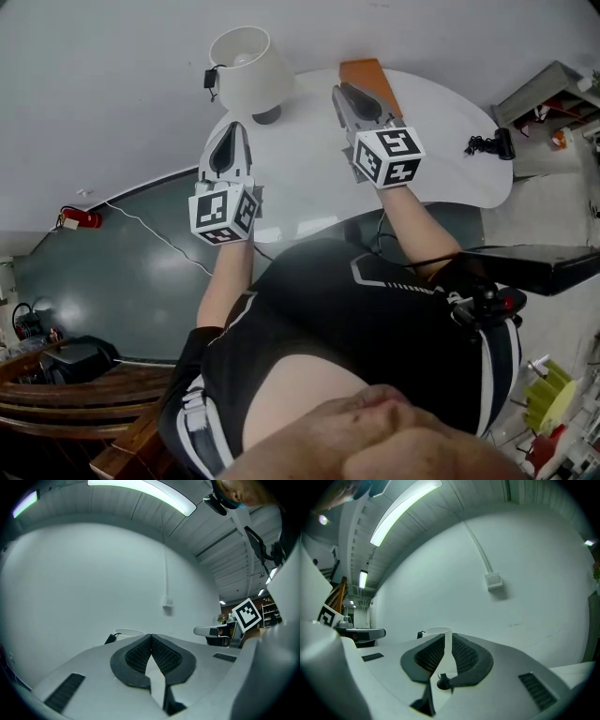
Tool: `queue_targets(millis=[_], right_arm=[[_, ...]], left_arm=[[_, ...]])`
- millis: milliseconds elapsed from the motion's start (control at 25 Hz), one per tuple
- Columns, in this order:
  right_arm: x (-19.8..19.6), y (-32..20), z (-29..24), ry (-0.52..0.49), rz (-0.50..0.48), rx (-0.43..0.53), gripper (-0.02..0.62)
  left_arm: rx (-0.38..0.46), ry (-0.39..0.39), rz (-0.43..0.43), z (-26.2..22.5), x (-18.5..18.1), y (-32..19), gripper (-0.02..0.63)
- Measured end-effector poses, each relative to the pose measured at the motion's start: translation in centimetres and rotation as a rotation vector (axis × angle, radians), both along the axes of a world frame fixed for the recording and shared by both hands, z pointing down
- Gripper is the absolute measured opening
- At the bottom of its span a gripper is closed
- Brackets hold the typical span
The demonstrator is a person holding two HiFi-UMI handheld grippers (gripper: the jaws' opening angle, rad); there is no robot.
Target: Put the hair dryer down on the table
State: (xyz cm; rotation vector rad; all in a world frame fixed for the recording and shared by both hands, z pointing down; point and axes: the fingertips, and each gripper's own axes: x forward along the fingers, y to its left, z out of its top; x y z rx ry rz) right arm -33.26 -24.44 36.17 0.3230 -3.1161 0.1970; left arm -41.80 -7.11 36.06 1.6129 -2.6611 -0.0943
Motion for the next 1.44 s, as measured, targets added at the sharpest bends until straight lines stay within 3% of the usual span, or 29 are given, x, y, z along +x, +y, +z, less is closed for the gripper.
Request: queue_targets(millis=[520,1440], right_arm=[[-0.8,0.2,-0.8,-0.014,-0.039,0.028,0.040],[-0.1,-0.9,-0.7,0.000,-0.031,0.025,0.037]], left_arm=[[0.020,-0.006,-0.030,-0.5,-0.3,0.4,0.032],[0.024,-0.010,0.007,-0.8,1.0,-1.1,0.032]])
